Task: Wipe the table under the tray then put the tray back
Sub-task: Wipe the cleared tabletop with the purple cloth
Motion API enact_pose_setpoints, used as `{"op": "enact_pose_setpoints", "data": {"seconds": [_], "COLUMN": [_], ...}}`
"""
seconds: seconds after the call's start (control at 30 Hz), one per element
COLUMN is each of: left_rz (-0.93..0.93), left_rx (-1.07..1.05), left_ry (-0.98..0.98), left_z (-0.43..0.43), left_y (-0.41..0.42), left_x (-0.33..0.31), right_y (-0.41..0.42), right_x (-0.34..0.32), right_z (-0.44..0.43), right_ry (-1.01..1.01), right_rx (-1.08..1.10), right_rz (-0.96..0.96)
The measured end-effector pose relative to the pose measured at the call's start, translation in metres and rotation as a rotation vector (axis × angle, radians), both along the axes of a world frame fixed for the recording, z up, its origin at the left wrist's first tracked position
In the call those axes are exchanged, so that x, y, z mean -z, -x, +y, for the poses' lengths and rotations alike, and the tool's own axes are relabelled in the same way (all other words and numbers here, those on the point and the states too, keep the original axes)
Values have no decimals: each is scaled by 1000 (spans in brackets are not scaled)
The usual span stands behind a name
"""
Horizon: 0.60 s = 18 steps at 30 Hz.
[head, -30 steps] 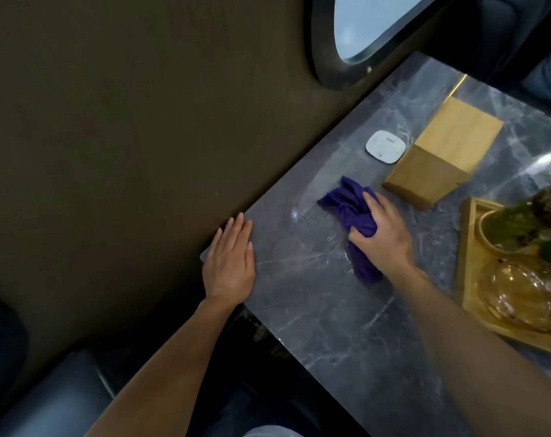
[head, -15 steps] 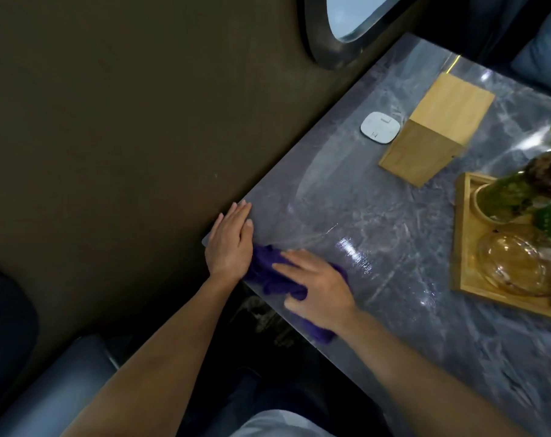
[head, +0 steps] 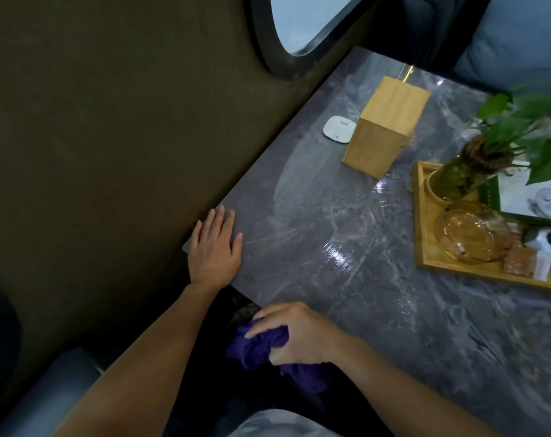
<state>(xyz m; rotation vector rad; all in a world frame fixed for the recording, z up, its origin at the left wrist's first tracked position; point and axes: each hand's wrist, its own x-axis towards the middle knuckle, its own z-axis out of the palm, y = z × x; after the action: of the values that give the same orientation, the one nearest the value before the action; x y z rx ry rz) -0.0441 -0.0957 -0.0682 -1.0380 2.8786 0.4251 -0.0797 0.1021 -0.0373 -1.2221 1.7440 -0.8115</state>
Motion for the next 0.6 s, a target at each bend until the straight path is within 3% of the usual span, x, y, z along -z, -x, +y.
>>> {"op": "enact_pose_setpoints", "data": {"seconds": [0.13, 0.3, 0.6], "left_rz": [-23, -85, -117], "left_rx": [-22, -164, 249], "left_ry": [-73, -200, -104], "left_z": [-2, 19, 133], "left_y": [3, 32, 92], "left_x": [-5, -24, -23], "right_y": [25, 59, 95], "right_x": [-21, -46, -52], "right_z": [18, 61, 190], "right_ry": [12, 74, 35], "right_rx": [148, 421, 795], "right_rz": [-146, -68, 203]}}
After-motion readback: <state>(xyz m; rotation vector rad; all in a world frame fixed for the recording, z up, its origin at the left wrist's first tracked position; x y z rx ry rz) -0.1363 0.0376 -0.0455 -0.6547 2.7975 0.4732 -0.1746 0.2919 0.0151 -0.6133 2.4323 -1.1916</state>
